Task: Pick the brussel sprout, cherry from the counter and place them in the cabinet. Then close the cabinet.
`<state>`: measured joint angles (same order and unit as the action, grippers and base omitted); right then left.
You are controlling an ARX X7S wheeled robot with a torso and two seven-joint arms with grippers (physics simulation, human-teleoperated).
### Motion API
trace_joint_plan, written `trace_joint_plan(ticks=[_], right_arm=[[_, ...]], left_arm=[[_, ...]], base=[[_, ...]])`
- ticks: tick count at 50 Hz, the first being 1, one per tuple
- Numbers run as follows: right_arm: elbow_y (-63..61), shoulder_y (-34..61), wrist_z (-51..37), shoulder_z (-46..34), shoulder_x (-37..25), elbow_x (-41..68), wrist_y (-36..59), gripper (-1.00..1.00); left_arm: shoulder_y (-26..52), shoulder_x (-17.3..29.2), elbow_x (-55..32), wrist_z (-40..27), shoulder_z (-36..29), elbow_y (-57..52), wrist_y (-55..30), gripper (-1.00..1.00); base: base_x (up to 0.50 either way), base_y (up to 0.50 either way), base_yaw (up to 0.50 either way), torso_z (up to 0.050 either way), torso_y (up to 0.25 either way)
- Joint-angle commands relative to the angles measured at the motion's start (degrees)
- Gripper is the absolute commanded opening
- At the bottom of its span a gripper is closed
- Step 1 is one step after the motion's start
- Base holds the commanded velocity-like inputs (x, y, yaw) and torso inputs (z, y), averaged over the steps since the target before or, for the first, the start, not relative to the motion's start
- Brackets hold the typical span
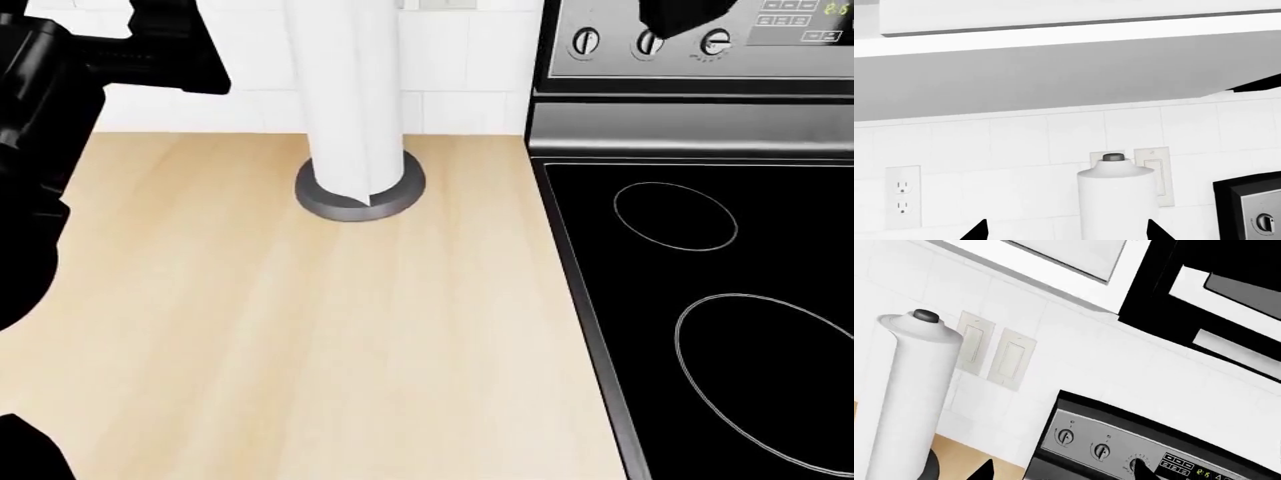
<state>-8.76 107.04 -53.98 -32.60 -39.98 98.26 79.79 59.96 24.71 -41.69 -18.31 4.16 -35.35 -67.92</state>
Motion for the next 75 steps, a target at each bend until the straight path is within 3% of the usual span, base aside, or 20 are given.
trace_joint_plan(ticks=[1, 22, 56, 75], right_arm=[[-6.21, -6.85, -1.93, 3.25, -5.74, 1.84, -4.34, 1.00], [-8.79, -9.83, -2.54, 3.53, -7.70, 1.33, -6.37, 1.00], [-18.93, -28.05, 0.43, 9.99, -12.27, -6.86, -20.50, 1.00], [-21.04, -32.48, 1.78, 11.06, -12.74, -9.17, -23.87, 1.00]], left_arm=[[0.24, 0.16, -0.19, -0.42, -0.16, 0.19, -0.11, 1.00], [0.46, -0.06, -1.59, -1.36, 0.26, -0.75, -0.82, 1.00], [0.77, -0.08, -2.68, -2.02, -0.13, -0.71, -0.34, 1.00], [1.05, -0.14, -4.08, -2.62, -0.03, -1.06, -1.09, 1.00]], base=[[0.00, 0.00, 0.00, 0.000, 0.000], [0.00, 0.30, 0.00, 0.000, 0.000], [-0.01, 0.45, 0.00, 0.000, 0.000], [-0.04, 0.50, 0.00, 0.000, 0.000]])
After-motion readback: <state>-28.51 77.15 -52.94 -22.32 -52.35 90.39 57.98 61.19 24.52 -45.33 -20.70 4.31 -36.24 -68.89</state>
